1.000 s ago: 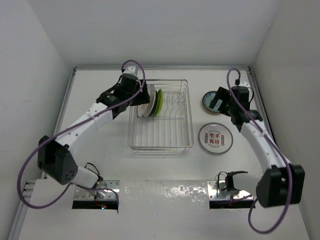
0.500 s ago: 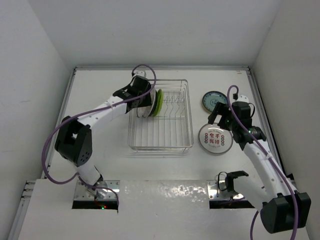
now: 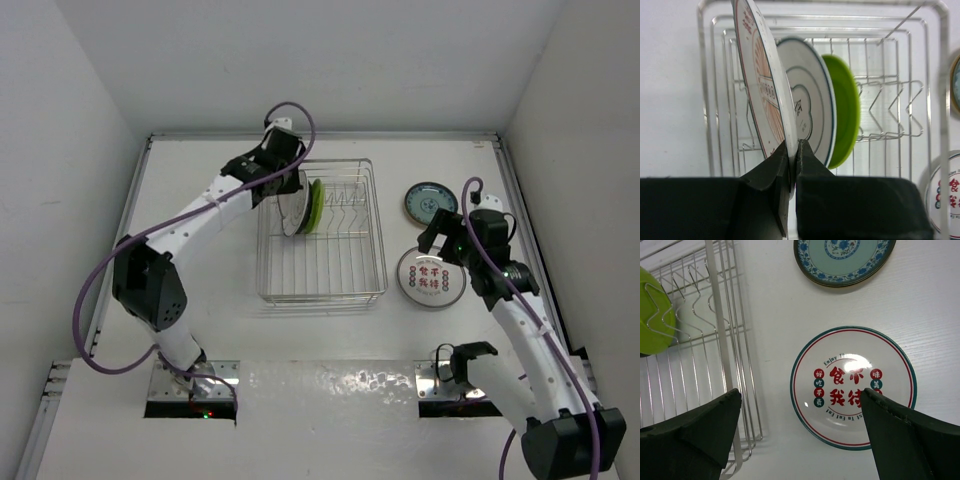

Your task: Unload the plates from the dish rack

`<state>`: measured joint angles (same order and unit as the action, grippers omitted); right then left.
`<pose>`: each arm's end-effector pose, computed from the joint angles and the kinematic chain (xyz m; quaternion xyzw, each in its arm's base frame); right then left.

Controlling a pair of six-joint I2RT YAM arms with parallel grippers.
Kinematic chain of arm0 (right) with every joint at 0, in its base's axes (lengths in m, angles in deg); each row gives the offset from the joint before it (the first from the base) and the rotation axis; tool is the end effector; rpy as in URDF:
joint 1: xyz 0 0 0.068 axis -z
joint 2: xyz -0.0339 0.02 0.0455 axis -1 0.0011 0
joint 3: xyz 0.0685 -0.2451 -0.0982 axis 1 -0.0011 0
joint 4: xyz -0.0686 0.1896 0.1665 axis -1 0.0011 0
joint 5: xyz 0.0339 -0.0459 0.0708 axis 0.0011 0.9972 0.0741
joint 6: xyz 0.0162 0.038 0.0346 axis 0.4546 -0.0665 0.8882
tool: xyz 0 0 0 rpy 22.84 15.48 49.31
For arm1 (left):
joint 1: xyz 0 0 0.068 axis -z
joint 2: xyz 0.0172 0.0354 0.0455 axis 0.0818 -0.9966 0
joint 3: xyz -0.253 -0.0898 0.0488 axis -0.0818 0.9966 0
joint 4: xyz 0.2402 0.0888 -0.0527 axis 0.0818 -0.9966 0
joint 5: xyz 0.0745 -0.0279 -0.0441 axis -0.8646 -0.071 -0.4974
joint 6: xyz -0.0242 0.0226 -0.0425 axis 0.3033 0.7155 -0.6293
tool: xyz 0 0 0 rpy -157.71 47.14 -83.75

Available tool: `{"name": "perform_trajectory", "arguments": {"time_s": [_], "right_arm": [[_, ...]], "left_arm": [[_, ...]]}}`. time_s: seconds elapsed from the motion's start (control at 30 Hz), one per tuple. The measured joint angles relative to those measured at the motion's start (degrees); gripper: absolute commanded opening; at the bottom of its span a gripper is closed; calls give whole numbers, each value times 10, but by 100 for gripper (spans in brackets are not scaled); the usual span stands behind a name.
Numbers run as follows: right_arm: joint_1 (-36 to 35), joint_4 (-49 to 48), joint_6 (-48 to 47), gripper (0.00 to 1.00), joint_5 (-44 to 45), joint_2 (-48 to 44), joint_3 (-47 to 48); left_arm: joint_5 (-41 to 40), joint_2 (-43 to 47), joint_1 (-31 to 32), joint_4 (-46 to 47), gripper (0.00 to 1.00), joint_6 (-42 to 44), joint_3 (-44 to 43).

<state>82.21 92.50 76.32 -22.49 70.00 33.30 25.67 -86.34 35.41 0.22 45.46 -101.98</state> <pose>0.1838 0.0221 0.2677 0.2007 0.8633 0.1219 0.4468 0.3333 -0.1853 0.3160 -0.0078 0.9124 -0.0499 0.4062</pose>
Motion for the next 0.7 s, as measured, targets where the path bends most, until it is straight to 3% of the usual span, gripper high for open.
{"name": "perform_trajectory", "arguments": {"time_s": [0.23, 0.4, 0.53, 0.7], "right_arm": [[0, -8, 15, 99, -24, -4, 2], [0, -4, 43, 99, -85, 53, 76], [1, -16, 90, 99, -129, 94, 163], [33, -31, 146, 99, -187, 125, 238]], "left_arm": [[10, 6, -1, -74, 0, 59, -157], [69, 17, 11, -88, 0, 173, -191], [-1, 26, 82, -68, 0, 296, -149], [-60, 80, 203, 9, 0, 449, 7]]}}
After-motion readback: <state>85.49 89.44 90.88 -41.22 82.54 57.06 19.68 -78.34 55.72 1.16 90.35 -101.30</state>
